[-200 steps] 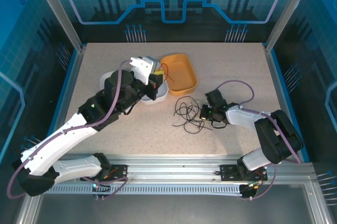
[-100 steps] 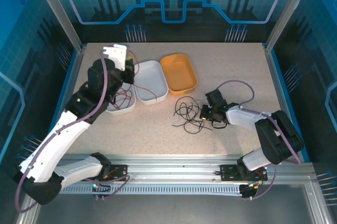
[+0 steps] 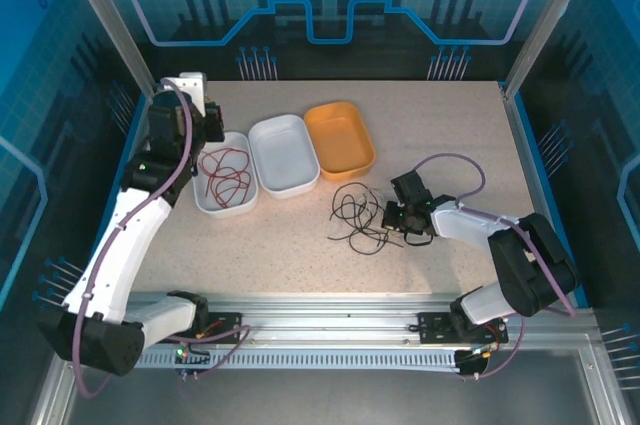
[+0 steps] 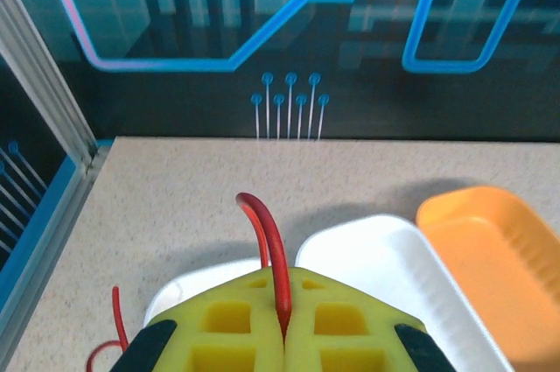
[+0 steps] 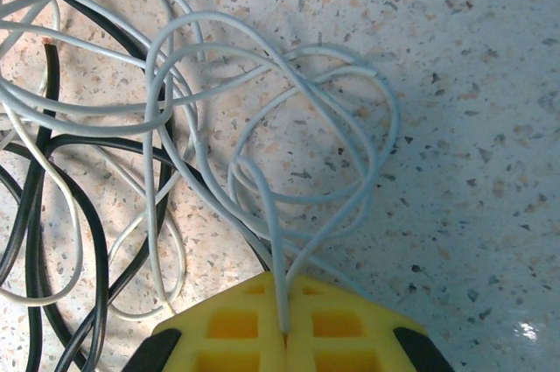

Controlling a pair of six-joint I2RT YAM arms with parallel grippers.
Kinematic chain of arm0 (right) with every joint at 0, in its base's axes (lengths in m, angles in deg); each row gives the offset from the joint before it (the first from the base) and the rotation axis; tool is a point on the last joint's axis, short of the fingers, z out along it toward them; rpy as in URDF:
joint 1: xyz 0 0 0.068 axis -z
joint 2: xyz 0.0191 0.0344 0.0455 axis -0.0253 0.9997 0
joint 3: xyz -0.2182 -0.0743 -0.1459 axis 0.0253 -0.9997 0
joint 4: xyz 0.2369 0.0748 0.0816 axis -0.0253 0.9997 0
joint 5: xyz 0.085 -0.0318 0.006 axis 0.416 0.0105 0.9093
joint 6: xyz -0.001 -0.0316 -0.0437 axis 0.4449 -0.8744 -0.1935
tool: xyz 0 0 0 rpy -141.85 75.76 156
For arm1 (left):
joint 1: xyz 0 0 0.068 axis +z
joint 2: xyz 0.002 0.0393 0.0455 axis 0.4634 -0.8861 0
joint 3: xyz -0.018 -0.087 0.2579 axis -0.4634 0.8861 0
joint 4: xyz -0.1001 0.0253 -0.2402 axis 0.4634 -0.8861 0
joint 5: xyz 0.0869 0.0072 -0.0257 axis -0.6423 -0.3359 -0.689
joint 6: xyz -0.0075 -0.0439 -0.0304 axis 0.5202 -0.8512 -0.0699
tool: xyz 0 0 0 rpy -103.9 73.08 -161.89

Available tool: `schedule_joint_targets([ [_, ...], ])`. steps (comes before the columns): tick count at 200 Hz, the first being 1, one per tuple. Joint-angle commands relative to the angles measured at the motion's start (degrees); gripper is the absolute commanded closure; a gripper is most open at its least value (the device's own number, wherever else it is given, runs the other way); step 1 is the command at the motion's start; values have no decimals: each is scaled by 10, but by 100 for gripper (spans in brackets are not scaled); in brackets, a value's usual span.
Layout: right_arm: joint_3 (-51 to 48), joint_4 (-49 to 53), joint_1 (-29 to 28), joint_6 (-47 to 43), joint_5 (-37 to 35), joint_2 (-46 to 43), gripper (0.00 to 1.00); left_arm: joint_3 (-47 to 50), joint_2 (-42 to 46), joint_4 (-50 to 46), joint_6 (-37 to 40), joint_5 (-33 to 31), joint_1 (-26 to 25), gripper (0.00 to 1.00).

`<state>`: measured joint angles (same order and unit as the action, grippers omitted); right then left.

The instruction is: Untangle the cables

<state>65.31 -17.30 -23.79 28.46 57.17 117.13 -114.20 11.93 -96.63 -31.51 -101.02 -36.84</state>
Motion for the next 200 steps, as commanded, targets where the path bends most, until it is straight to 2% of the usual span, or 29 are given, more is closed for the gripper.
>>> schedule_joint_targets([
  [1,6,19,-10,9,-7,-3,100,26,-20,7,-20,19,12,100],
  [66,14,19,-19,10,-8,8,100,94,-77,38,-57,49,24,100],
  [119,11,19,-25,15,-10,5,100,153,-128,100,-110,141,41,100],
  [200,13,25,-28,15,-15,-1,100,152,-236,184,-179,188,46,100],
])
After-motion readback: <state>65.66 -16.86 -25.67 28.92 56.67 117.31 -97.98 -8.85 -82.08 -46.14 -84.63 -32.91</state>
